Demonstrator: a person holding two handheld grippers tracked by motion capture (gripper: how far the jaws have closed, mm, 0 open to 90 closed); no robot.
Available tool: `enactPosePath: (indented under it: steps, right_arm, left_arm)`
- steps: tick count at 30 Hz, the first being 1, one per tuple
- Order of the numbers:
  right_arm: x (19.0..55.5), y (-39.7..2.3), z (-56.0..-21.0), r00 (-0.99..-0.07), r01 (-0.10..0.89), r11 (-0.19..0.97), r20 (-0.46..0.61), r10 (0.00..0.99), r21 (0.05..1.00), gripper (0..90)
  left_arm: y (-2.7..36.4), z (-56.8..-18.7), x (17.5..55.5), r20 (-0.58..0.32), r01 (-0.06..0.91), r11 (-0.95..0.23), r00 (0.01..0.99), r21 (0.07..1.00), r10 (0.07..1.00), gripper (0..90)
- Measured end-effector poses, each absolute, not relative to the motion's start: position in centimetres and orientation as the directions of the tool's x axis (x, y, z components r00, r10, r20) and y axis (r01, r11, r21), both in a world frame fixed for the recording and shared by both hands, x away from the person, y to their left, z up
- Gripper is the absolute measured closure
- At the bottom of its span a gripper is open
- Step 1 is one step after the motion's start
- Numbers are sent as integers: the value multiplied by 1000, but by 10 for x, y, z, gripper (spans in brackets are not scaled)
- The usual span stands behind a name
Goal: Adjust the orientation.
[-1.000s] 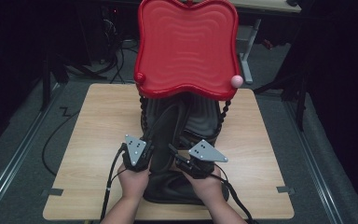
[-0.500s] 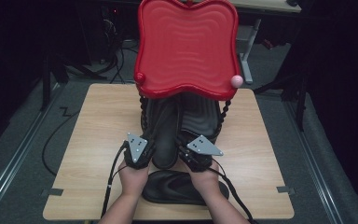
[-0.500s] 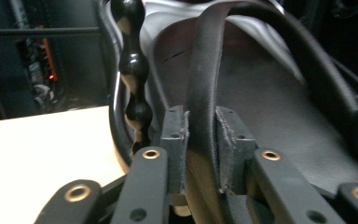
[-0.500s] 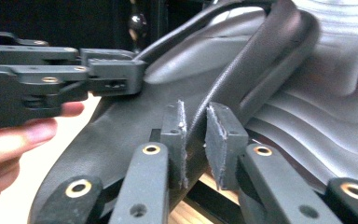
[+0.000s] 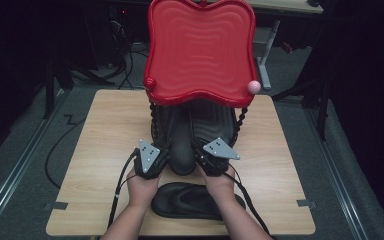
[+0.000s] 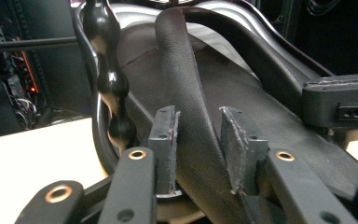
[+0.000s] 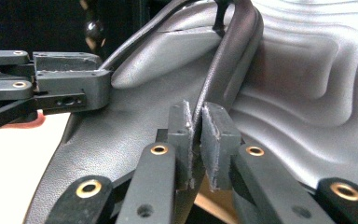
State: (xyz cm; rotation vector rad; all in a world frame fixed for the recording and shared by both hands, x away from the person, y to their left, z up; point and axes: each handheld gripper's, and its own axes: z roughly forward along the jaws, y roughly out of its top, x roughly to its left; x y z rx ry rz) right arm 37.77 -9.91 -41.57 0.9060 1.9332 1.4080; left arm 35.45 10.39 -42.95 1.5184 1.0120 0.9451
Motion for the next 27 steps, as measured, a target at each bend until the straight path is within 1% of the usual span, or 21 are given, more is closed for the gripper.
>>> enactPosePath:
  steps: [5, 6, 8, 11, 12, 14, 16, 18, 21, 24, 25, 27]
  right_arm:
    - [389, -96, -409, -591, 195, 203, -51, 805, 960, 802]
    - [391, -96, -409, -591, 195, 205, -52, 805, 959, 779]
    - [390, -99, -410, -591, 210, 193, -33, 806, 958, 676]
    - [377, -105, -412, -597, 209, 186, -25, 802, 960, 573]
    - [368, -107, -413, -604, 199, 185, -28, 797, 962, 553]
    - [349, -110, -416, -634, 177, 206, -49, 772, 963, 546]
    - [331, -111, -422, -662, 166, 228, -63, 747, 959, 589]
    - [319, -113, -431, -677, 185, 238, -51, 734, 953, 668]
    - [315, -112, -445, -684, 241, 268, -33, 729, 933, 763]
    - [314, -108, -455, -691, 225, 303, -67, 720, 926, 873]
    - [314, -107, -456, -690, 215, 308, -79, 719, 927, 893]
    - [317, -104, -456, -694, 194, 313, -96, 714, 930, 899]
  left_arm:
    - [102, -426, 365, 60, 133, -106, 314, 985, 948, 680]
    - [100, -425, 364, 60, 135, -106, 305, 985, 950, 681]
    - [99, -425, 363, 48, 138, -91, 291, 986, 955, 681]
    - [98, -427, 361, 34, 136, -75, 285, 988, 958, 681]
    - [98, -427, 361, 32, 136, -74, 284, 988, 958, 682]
    - [99, -426, 361, 32, 139, -75, 285, 987, 958, 682]
    - [99, -426, 361, 33, 141, -77, 286, 987, 958, 683]
    - [99, -426, 361, 35, 142, -78, 286, 987, 958, 682]
    - [98, -426, 361, 35, 141, -78, 285, 987, 958, 683]
    - [98, -426, 362, 35, 138, -77, 286, 987, 958, 684]
    - [98, -426, 363, 34, 138, -77, 287, 988, 957, 684]
    - [98, -425, 364, 33, 133, -73, 281, 988, 959, 686]
